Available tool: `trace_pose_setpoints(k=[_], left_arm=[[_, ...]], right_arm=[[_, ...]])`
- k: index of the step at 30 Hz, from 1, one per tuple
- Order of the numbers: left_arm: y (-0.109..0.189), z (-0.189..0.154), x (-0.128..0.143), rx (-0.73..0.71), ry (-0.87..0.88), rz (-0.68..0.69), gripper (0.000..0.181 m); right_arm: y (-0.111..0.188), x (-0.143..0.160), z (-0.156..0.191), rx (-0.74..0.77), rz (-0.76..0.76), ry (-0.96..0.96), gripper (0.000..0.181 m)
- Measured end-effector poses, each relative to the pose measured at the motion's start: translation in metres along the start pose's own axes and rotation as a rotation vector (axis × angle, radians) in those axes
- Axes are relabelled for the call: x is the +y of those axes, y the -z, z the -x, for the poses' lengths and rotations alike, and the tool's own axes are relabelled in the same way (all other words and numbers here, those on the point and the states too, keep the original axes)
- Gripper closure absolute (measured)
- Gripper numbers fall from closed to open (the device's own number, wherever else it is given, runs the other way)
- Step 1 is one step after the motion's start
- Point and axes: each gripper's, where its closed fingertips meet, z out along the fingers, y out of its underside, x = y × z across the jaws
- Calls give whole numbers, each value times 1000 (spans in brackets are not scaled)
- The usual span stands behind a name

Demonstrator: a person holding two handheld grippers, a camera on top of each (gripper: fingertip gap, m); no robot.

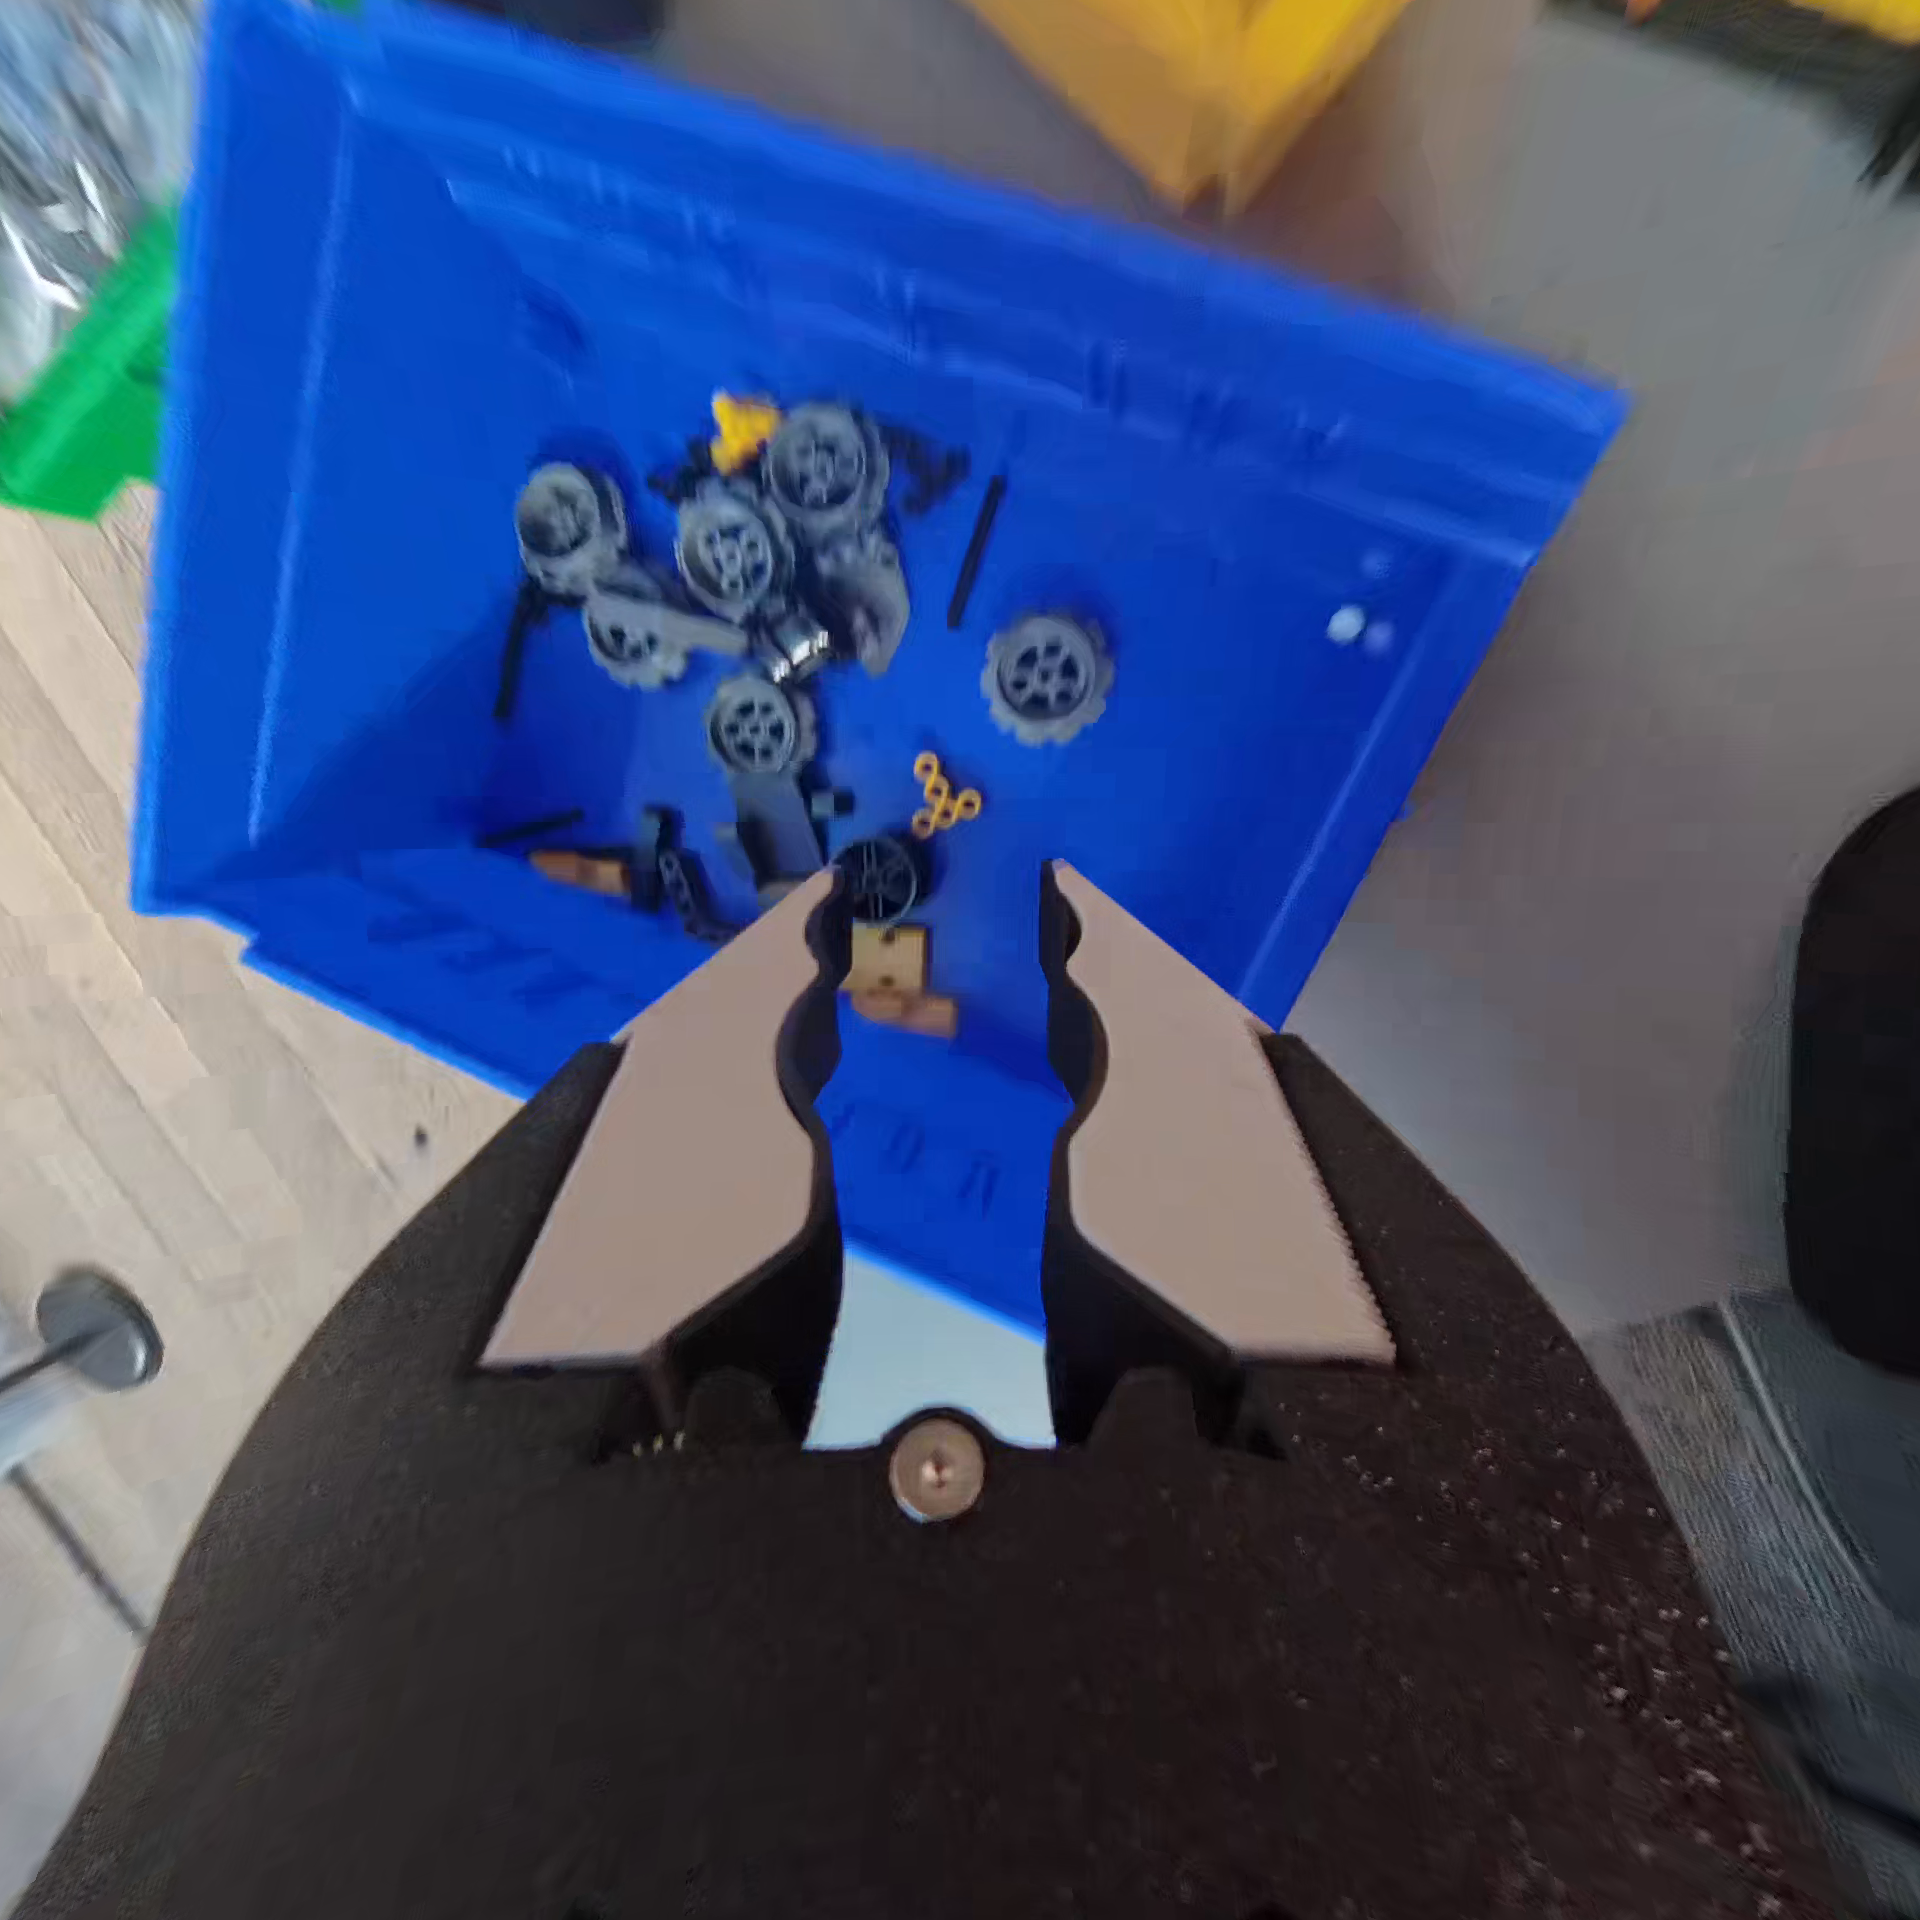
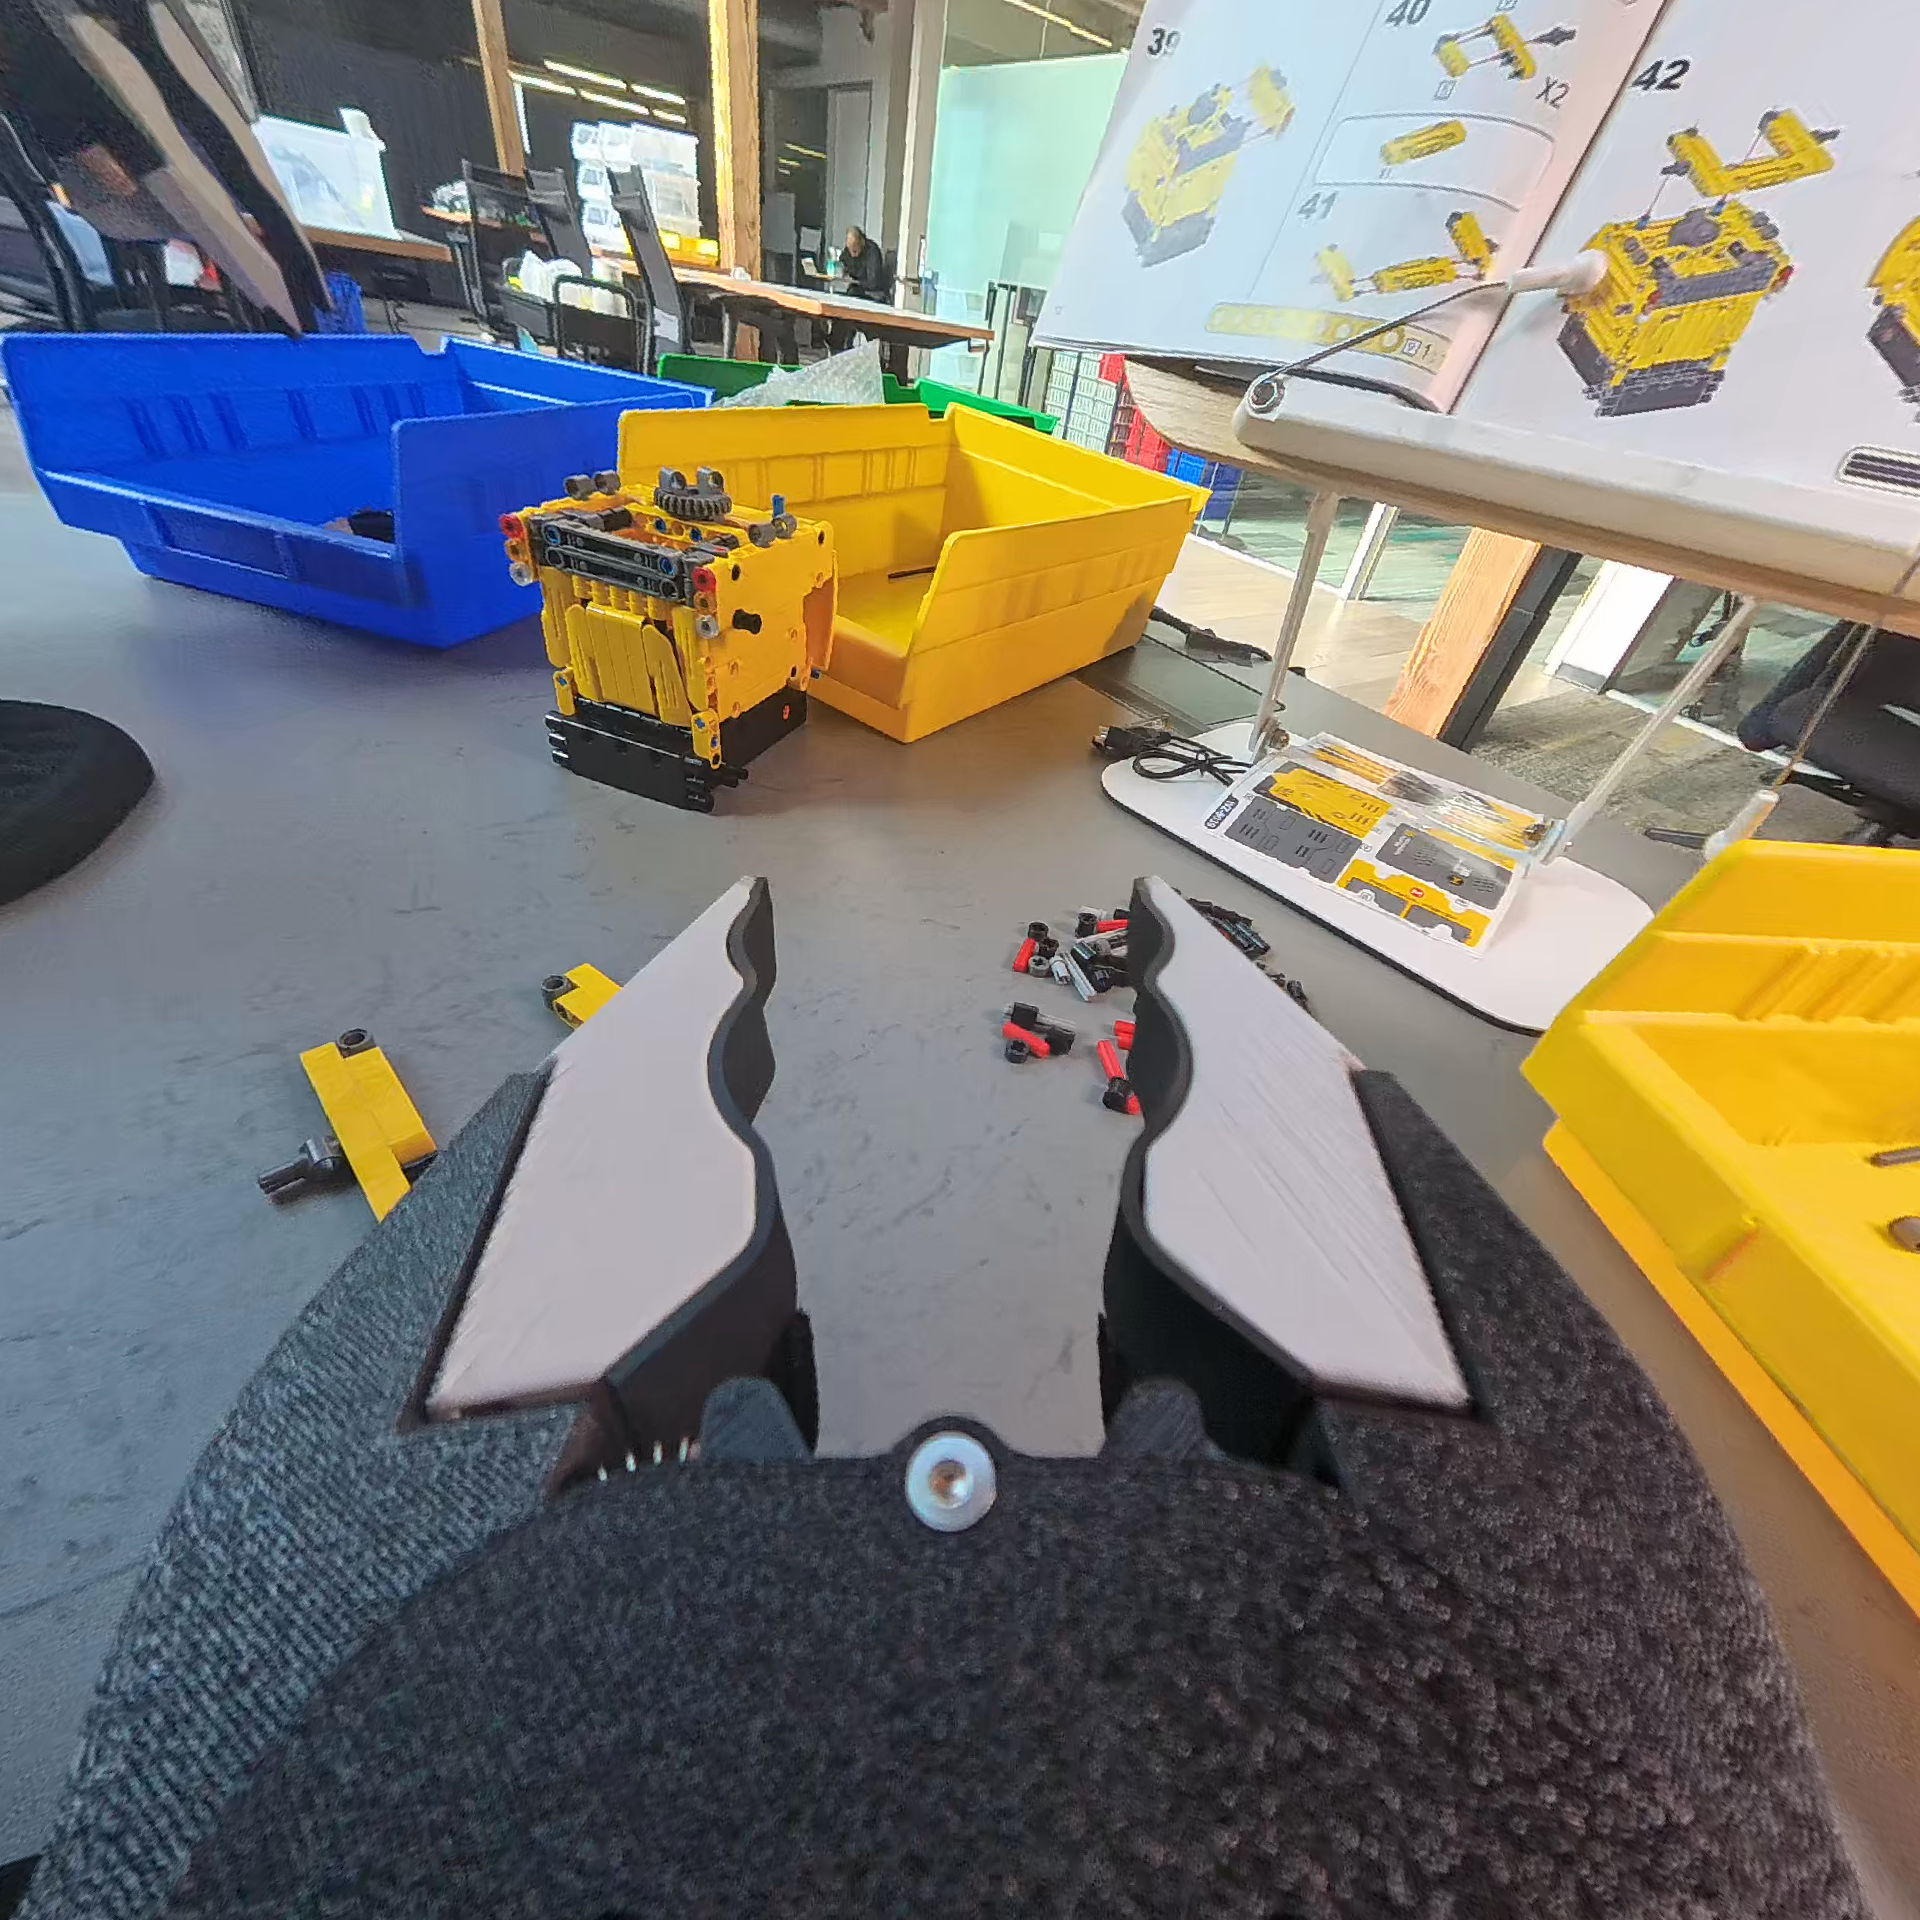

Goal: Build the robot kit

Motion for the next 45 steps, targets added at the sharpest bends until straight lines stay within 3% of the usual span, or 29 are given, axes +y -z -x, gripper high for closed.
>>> trace_pose_setpoints(k=[4,9,12,16,19,32,36,39,42,45], left_arm=[[-27,7,63,119,-53,386,148],[-61,18,96,140,-175,680,147],[-74,26,103,127,-228,778,133],[-89,35,101,128,-244,786,115],[-97,38,93,165,-209,734,114],[-88,37,97,252,-143,785,123],[-53,34,78,276,-113,687,123],[-19,10,28,364,-95,413,123],[25,-58,-46,552,-185,27,123],[63,-149,-104,772,-325,-330,123]], right_arm=[[-2,2,4,-16,17,22,116],[-2,4,9,-29,28,52,118],[-2,5,11,-35,36,65,119],[-2,6,11,-44,43,60,119],[-3,7,12,-50,46,56,119],[-4,9,15,-61,60,69,122],[-3,7,15,-64,49,67,121],[0,5,17,-73,29,70,120],[-1,6,20,-84,35,84,119],[-2,5,27,-102,37,110,118]])
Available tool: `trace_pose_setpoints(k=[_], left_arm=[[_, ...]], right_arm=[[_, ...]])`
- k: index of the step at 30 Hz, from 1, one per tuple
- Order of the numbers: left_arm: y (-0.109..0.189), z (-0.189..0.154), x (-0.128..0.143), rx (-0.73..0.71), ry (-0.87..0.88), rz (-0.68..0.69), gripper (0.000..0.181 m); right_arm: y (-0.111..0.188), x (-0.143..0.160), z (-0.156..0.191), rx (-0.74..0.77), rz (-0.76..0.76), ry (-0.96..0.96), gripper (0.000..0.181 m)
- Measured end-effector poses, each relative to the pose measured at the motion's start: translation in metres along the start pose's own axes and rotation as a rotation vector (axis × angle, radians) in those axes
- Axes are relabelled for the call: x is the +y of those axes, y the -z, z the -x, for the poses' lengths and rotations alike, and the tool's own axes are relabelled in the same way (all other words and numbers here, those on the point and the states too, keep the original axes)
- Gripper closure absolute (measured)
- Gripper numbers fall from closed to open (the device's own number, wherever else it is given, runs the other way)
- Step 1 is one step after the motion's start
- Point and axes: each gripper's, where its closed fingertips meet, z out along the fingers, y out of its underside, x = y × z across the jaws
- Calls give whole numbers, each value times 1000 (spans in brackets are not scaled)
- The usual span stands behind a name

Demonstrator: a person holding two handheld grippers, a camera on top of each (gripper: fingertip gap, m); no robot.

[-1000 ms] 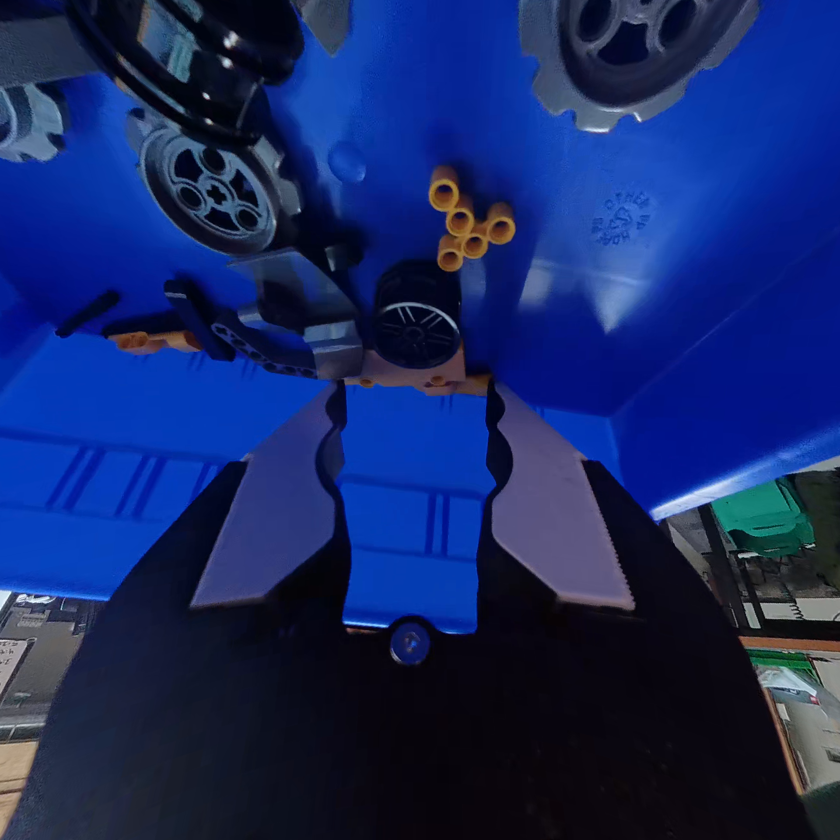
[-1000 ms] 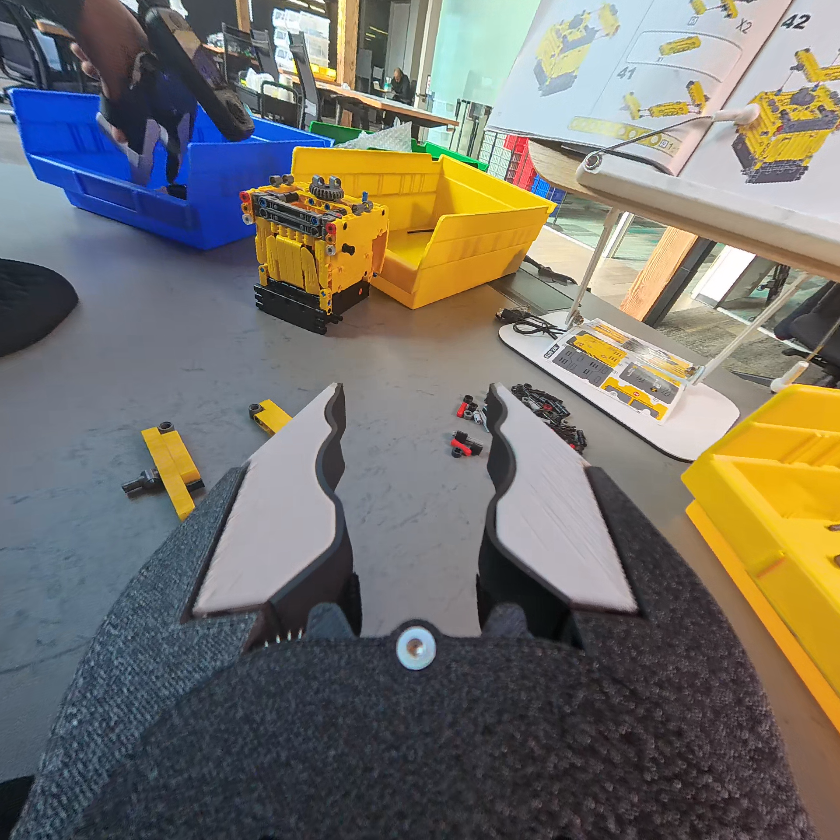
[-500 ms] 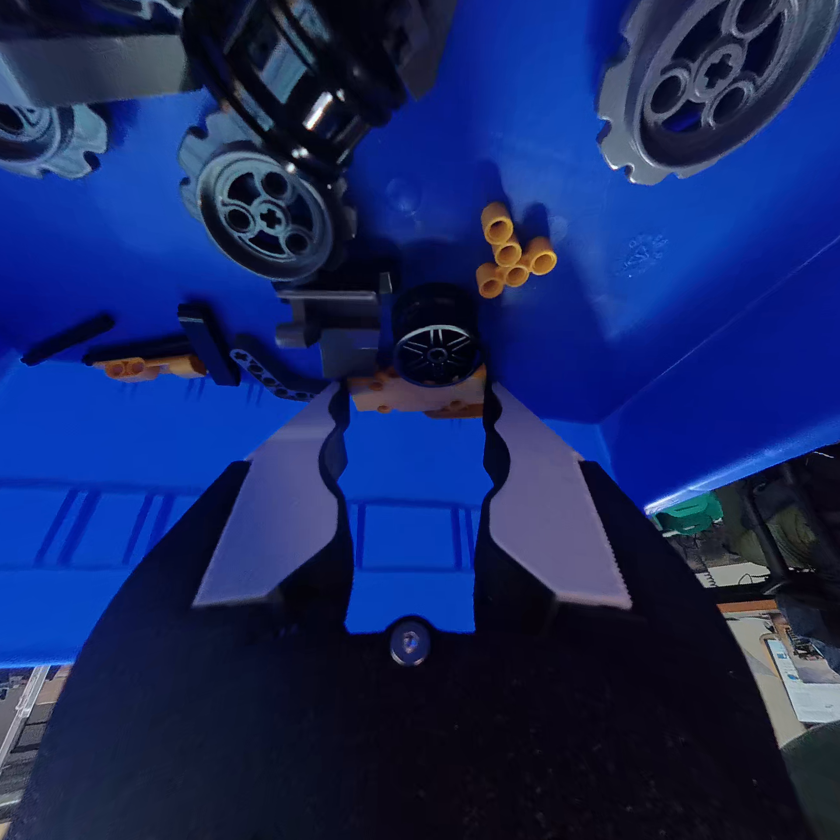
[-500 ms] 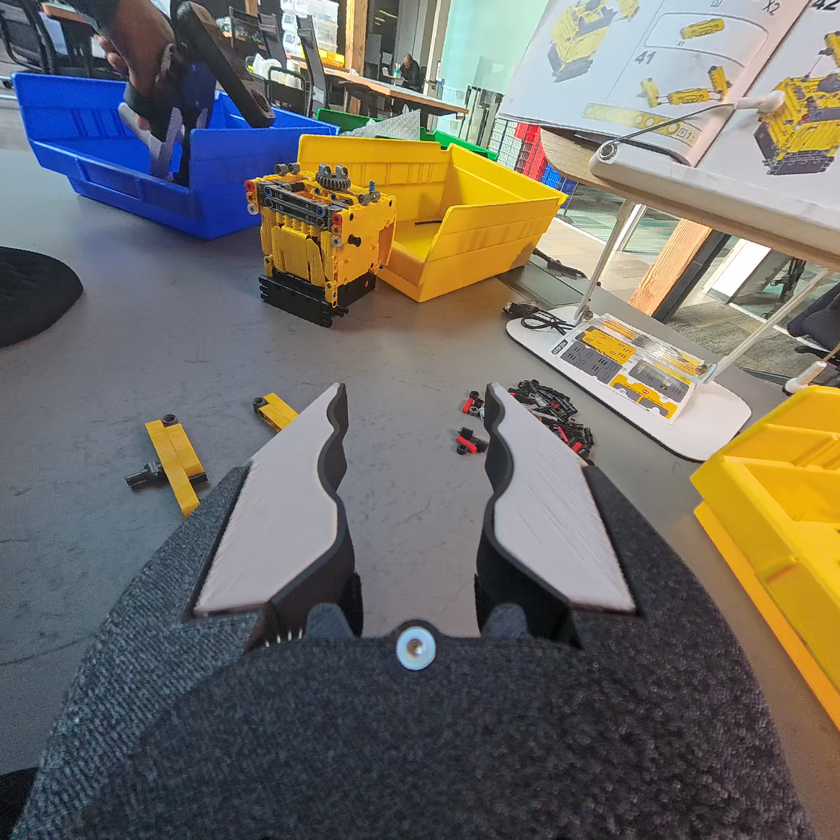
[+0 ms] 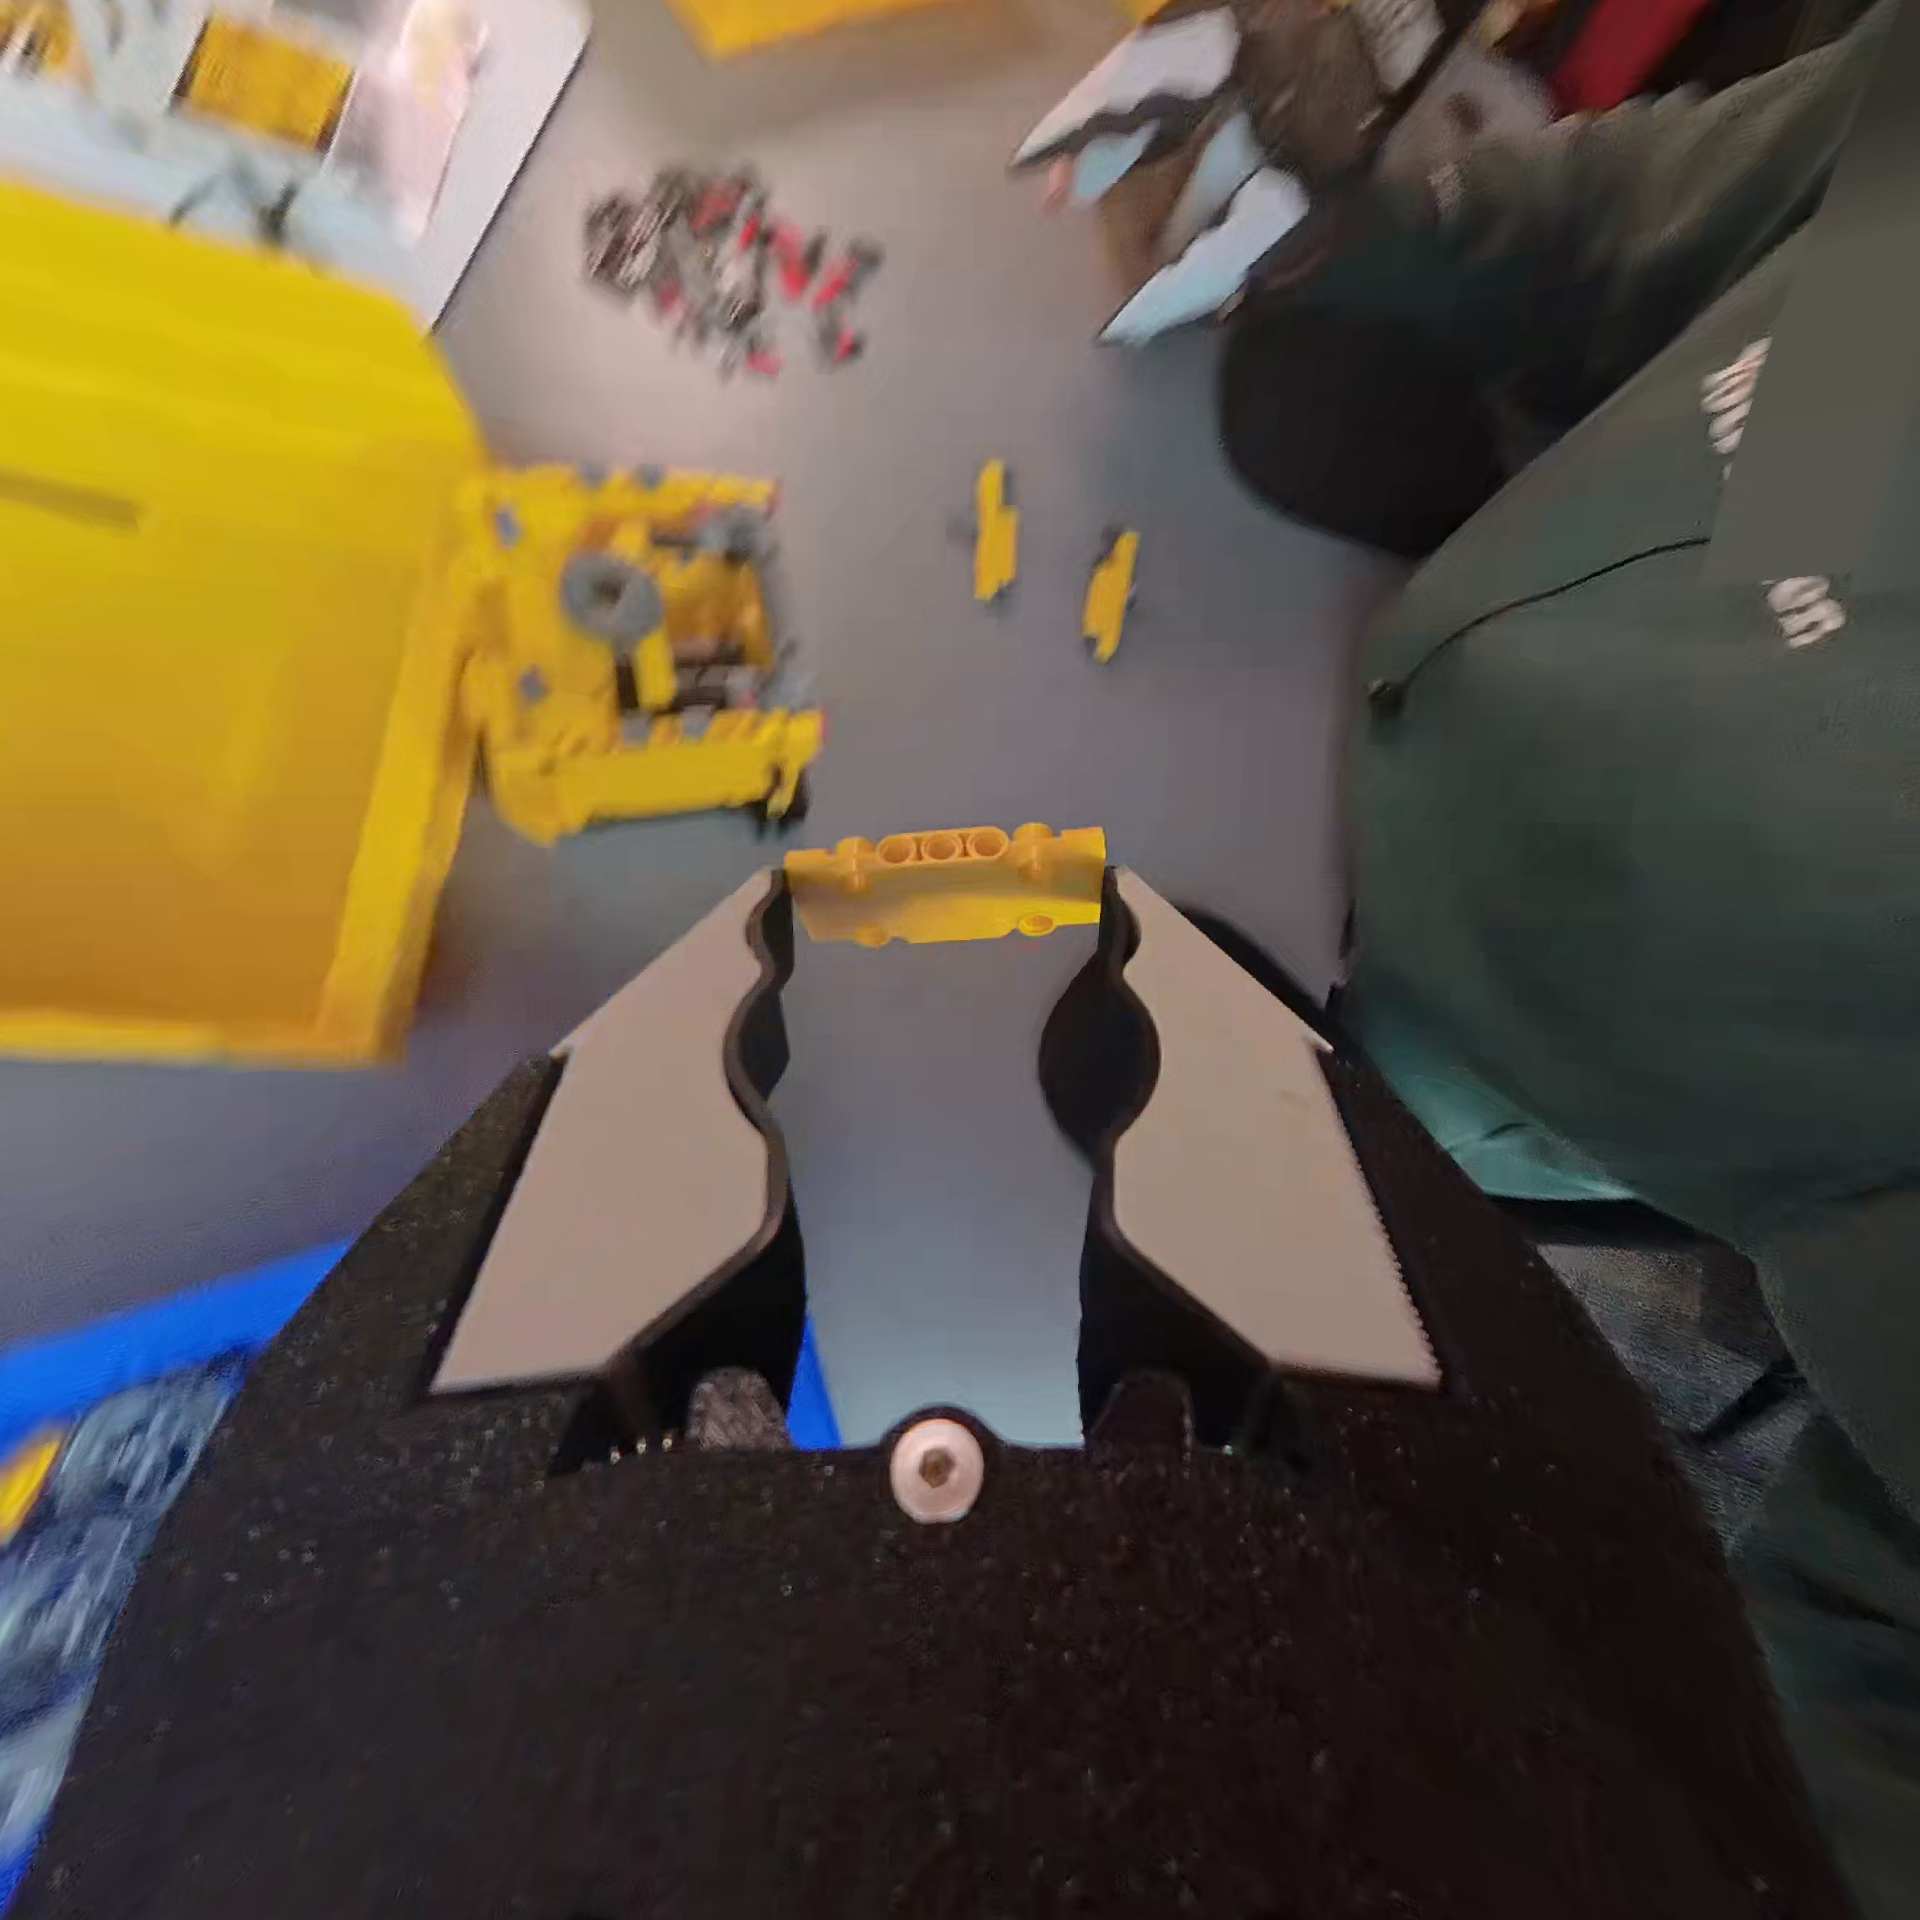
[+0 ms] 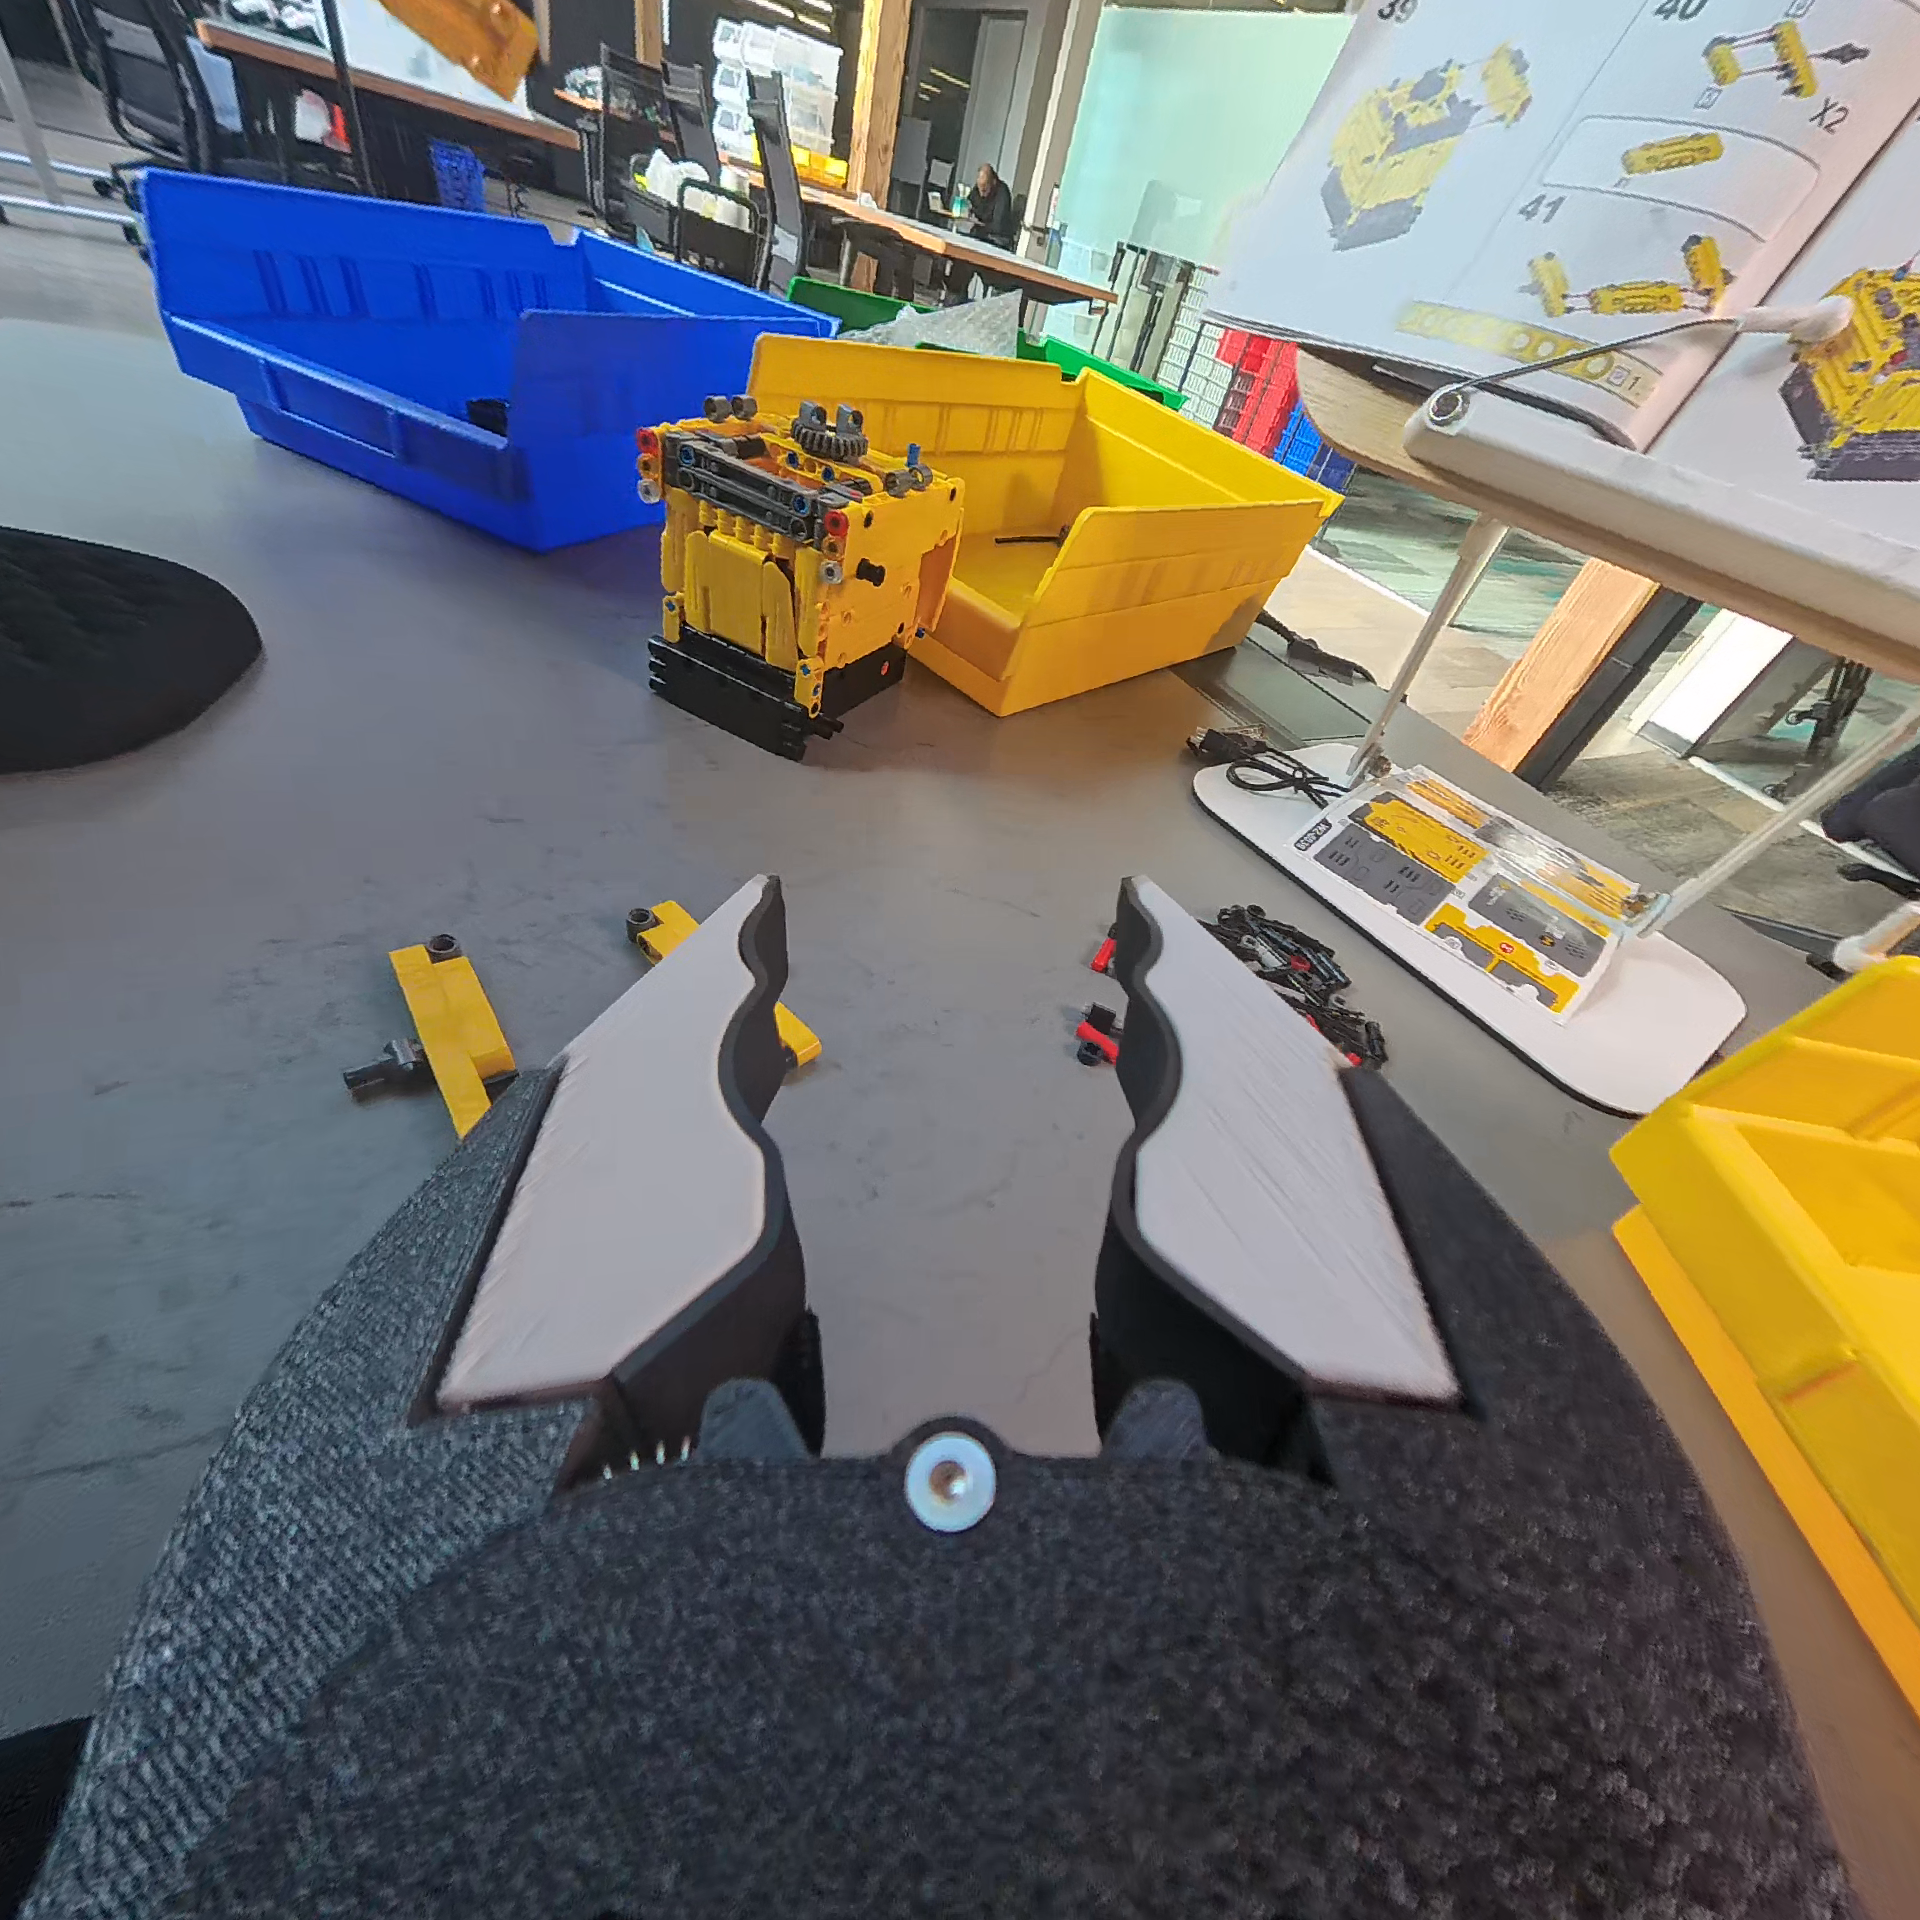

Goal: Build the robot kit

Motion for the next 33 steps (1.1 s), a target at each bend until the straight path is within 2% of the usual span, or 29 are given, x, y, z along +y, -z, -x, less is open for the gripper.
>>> trace_pose_setpoints(k=[3,6,10,13,15,16,18,25,29,33], left_arm=[[-56,-62,-53,218,-165,-262,123],[-119,-96,-81,368,-177,-435,123],[-207,-102,-93,446,-34,-424,123],[-243,-107,-97,527,61,-387,123],[-259,-110,-90,533,83,-328,123],[-265,-111,-85,522,72,-312,123],[-270,-115,-79,528,72,-293,123],[-264,-118,-80,528,48,-353,123],[-244,-121,-87,569,6,-468,119],[-251,-116,-87,340,-205,-491,117]], right_arm=[[-1,-4,13,-21,-6,49,118],[1,-15,29,-36,-36,162,117],[4,-29,58,-73,-69,353,117],[2,-21,76,-93,-34,519,118],[0,-16,86,-103,-16,599,123],[0,-15,91,-112,-16,628,130],[0,-13,97,-124,-11,660,154],[2,-21,97,-131,-43,602,155],[10,-41,83,-169,-129,322,155],[21,-67,86,-360,-233,-102,156]])
